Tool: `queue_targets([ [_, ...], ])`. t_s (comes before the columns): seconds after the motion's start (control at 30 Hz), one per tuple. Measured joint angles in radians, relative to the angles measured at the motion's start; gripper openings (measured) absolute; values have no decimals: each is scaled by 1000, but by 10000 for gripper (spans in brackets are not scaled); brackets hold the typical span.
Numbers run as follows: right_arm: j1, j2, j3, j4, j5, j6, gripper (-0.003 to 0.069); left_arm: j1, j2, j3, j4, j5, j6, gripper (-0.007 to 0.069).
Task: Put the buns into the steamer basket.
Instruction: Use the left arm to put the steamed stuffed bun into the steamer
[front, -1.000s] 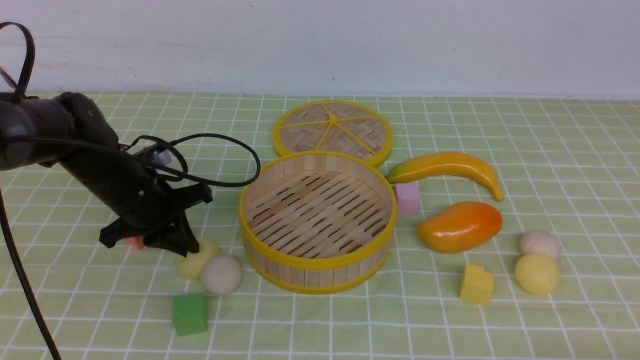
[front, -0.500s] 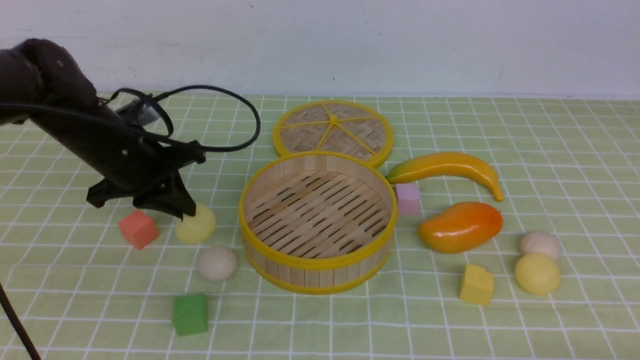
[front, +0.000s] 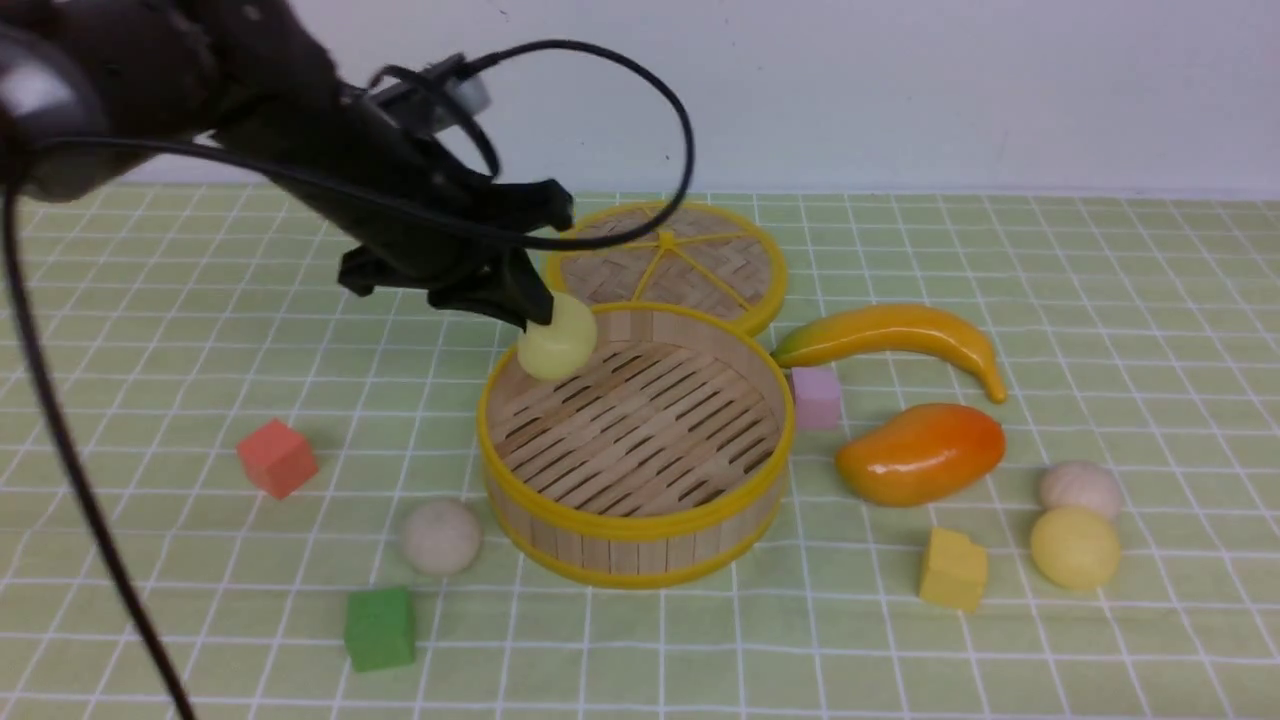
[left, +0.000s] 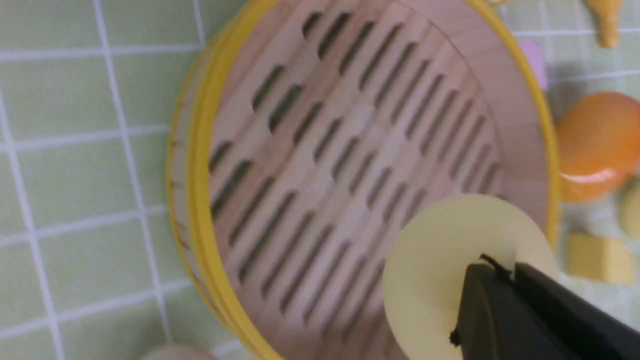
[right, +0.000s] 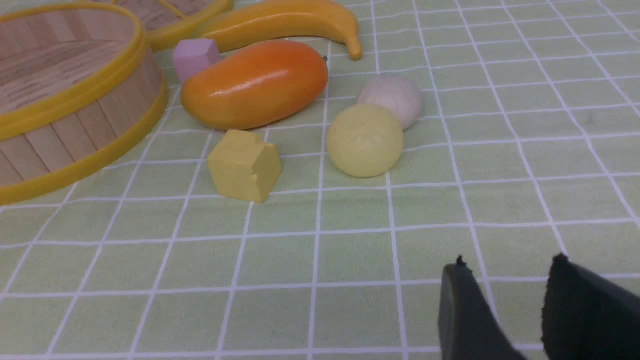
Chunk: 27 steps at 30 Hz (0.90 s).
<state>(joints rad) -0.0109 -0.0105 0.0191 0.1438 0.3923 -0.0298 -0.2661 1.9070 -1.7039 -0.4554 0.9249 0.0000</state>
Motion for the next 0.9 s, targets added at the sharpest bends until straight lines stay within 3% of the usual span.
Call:
queue_targets([
  [0.1,0,0,0,0,0,0,239,-22,65,-28,84,-52,-84,-10],
  [0.27,0,0,0,0,0,0,239,-23,127,-32,116,-114,-191,-5],
  [0.6,0,0,0,0,0,0,239,-23,134,-33,117,-116,-279,41],
  [0.73,0,0,0,0,0,0,239,-23,134,-33,123,-95,-286,108],
  [0.9,0,0,0,0,0,0,239,-23,134,-33,147,-71,-287,267],
])
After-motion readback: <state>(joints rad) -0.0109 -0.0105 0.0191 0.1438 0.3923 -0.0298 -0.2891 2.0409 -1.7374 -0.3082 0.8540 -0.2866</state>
